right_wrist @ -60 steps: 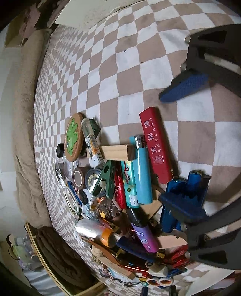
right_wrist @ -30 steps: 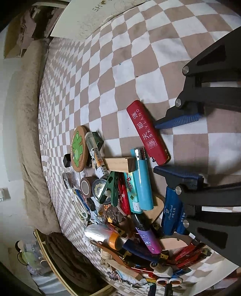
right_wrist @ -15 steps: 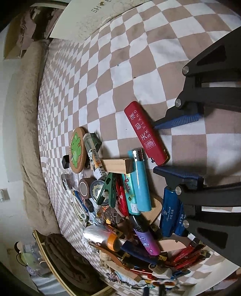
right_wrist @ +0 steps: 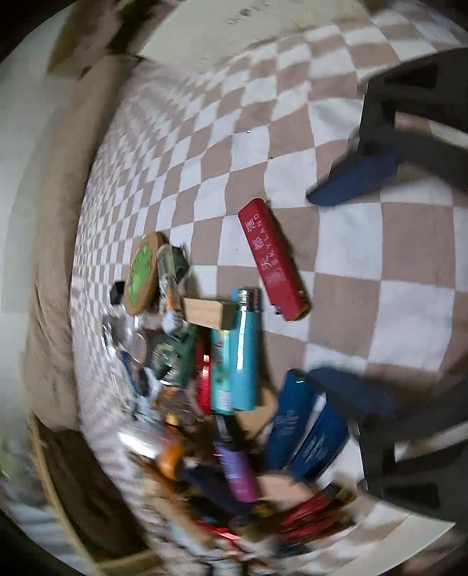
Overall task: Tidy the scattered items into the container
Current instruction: 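Close the left tool on the scissors while the right tool grasps the SKYLAND lighter, then lift the scissors and SKYLAND lighter up from the pile with both tools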
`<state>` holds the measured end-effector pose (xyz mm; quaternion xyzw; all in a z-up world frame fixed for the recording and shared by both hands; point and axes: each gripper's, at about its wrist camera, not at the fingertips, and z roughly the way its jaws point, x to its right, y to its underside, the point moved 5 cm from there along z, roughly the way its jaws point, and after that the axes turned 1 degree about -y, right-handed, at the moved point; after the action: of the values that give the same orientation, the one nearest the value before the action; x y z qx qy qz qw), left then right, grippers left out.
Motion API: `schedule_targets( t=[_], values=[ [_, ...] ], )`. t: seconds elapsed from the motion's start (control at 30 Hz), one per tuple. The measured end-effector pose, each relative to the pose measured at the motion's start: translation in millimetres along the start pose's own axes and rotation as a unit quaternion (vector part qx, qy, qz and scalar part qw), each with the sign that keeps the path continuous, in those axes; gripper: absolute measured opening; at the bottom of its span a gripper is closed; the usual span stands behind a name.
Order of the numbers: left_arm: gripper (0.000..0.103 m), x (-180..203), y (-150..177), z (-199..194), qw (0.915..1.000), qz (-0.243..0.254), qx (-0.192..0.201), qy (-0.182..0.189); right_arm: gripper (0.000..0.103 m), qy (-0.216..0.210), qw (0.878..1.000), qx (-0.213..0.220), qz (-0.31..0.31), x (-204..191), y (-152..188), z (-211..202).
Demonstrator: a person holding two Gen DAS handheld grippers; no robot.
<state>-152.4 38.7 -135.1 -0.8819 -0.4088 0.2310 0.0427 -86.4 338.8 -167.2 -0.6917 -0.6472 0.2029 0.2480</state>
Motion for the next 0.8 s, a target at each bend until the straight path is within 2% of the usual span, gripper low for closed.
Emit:
schedule_targets(
  t=[0.07, 0.13, 0.17, 0.2, 0.27, 0.53, 0.8],
  values=[
    [0.057, -1, 1, 0, 1.0, -0.004, 0.001, 0.008, 0.093, -0.03, 0.999, -0.008, -0.01, 4, 1, -3],
    [0.057, -2, 3, 2, 0.9998, -0.005, -0.001, 0.018, 0.093, -0.031, 0.999, -0.015, -0.032, 11, 0, -4],
    [0.059, -2, 3, 3, 0.9998, -0.004, -0.001, 0.02, 0.093, -0.025, 0.999, -0.021, -0.044, 15, -1, -3],
    [0.066, -4, 3, 4, 0.9998, -0.005, 0.0, 0.02, 0.093, -0.027, 0.998, -0.031, -0.051, 19, -2, -1],
    [0.07, -7, 2, 6, 0.9998, -0.009, -0.002, 0.016, 0.093, -0.061, 0.996, -0.049, -0.044, 27, -4, 3],
    [0.07, -5, 0, 7, 0.9999, -0.005, -0.004, 0.016, 0.093, -0.089, 0.992, -0.046, -0.076, 26, -14, 15],
    [0.07, -8, 3, 7, 0.9996, -0.01, -0.007, 0.025, 0.093, -0.099, 0.989, -0.042, -0.1, 25, -19, 24]
  ],
)
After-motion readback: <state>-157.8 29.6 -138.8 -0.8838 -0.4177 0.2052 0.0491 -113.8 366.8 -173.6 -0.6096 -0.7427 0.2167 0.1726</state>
